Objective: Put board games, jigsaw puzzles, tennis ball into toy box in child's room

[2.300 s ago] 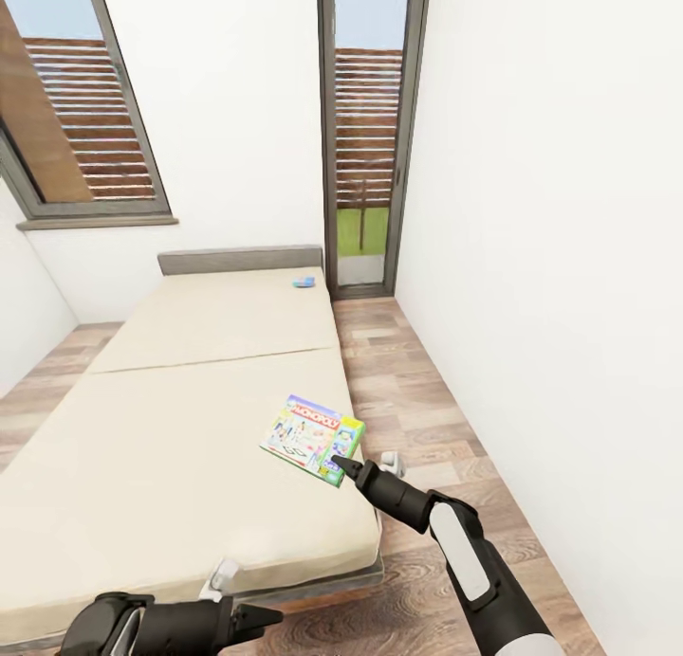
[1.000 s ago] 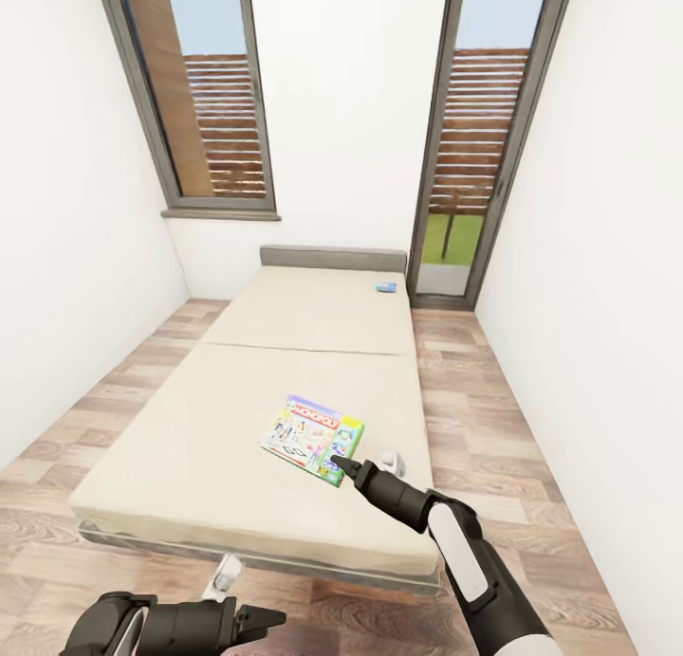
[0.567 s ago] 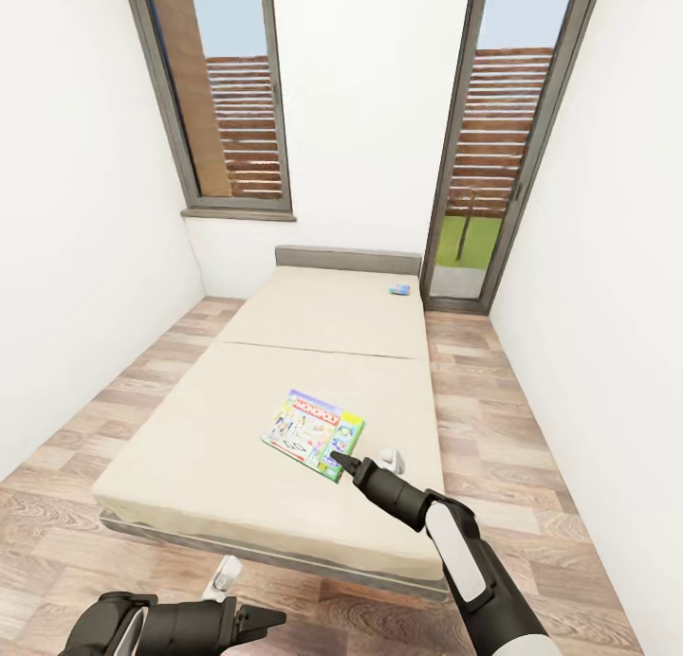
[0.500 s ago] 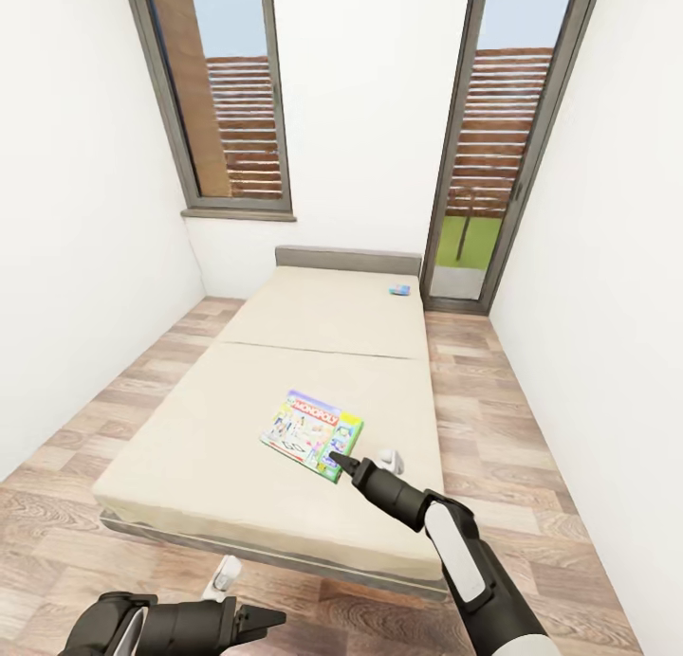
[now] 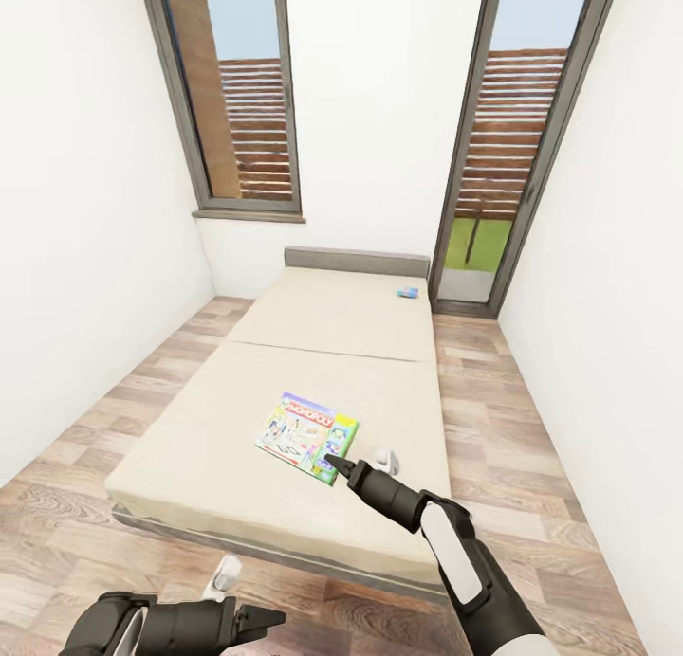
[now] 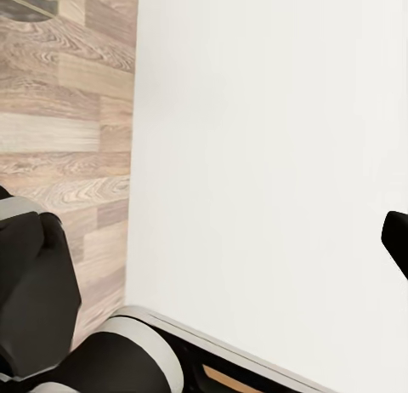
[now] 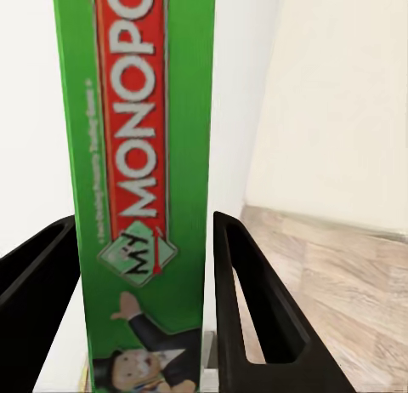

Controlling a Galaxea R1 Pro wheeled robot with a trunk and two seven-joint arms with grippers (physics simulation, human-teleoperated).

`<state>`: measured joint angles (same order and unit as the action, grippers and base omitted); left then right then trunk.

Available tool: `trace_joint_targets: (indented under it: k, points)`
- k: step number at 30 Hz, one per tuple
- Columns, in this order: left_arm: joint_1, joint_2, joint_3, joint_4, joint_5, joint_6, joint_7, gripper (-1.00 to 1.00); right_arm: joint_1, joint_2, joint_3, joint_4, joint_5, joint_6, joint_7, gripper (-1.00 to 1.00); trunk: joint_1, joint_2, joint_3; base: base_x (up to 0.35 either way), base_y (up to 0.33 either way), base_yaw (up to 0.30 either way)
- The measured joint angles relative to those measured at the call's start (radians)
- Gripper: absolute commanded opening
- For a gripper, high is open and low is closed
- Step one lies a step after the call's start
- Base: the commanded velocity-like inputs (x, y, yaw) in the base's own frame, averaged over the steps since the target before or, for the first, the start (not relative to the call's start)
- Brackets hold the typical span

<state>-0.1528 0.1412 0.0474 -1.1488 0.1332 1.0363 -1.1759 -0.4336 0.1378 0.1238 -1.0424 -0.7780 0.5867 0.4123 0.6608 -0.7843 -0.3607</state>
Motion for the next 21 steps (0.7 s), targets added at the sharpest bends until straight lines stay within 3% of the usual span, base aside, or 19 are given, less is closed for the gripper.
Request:
trace_joint_targets:
  k: [21]
  points:
    - [0.0, 0.0, 0.0, 0.002, 0.0, -0.005, 0.0, 1.0, 0.0, 0.0, 0.008, 0.002, 0.005, -0.003, -0.002, -1.0, -0.081, 0.147, 0.076, 0.0, 0.0, 0.275]
